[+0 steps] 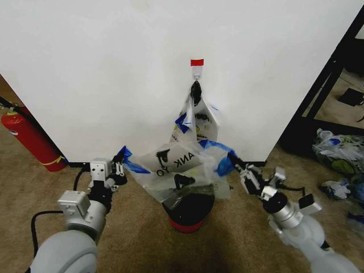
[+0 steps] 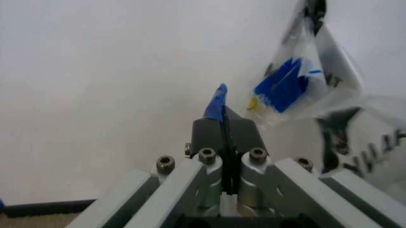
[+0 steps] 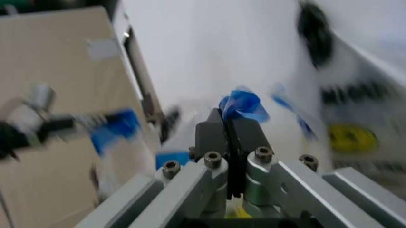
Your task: Pick up the garbage bag from the wall and place it over the trash bin.
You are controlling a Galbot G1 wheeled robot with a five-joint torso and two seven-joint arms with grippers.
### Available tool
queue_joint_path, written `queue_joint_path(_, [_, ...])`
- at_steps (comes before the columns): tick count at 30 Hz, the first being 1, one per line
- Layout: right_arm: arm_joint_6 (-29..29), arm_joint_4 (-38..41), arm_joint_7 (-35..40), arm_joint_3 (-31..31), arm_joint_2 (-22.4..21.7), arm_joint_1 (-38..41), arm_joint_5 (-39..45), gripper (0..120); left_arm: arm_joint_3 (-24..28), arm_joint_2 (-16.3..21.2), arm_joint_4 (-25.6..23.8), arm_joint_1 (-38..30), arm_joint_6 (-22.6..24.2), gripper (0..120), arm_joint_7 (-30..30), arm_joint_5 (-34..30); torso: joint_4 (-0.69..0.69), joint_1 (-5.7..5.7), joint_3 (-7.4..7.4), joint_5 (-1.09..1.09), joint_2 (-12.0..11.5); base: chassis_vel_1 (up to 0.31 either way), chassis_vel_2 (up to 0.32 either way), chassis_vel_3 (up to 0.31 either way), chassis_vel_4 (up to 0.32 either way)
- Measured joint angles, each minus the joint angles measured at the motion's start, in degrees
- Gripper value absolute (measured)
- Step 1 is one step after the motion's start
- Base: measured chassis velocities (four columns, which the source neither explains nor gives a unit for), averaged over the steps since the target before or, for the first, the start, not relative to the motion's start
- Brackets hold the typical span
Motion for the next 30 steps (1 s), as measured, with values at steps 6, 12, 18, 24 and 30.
queue_joint_path(6, [2.87,-6.78,2.00,-2.83,0.86,1.20,-3.64,0,2.42,-0.46,2.23,0.75,-1.44,0,0.96,2.36,0.00,0.00,0.00,-0.01,0.00,0.000,0.000,0.000,0.000])
queue_joint_path(12, [3.16,-7.38,2.53,-3.56,0.19,0.70,-4.49,0,6.02,-1.33,5.31,2.11,-2.31,0,1.10,4.12,0.00,0.00,0.00,-0.01,0.00,0.000,0.000,0.000,0.000])
queue_joint_path(18, [2.08,-3.07,5.37,-3.51,-2.95,-2.82,-6.43,0,9.30,-0.72,7.64,4.22,-3.44,0,1.10,7.01,0.00,0.00,0.00,-0.01,0.00,0.000,0.000,0.000,0.000])
queue_joint_path(24, [-0.40,4.12,7.26,-1.68,-12.45,-10.17,-6.93,0,11.44,2.10,6.56,8.94,-4.03,0,1.93,10.31,-0.01,0.00,-0.01,-0.02,0.01,0.000,0.000,0.000,0.000])
queue_joint_path(30, [-1.79,5.66,3.80,0.55,-18.23,-15.56,-6.21,0,10.68,4.28,5.29,13.30,-5.03,0,3.28,14.63,-0.03,0.00,-0.01,-0.01,0.01,0.000,0.000,0.000,0.000])
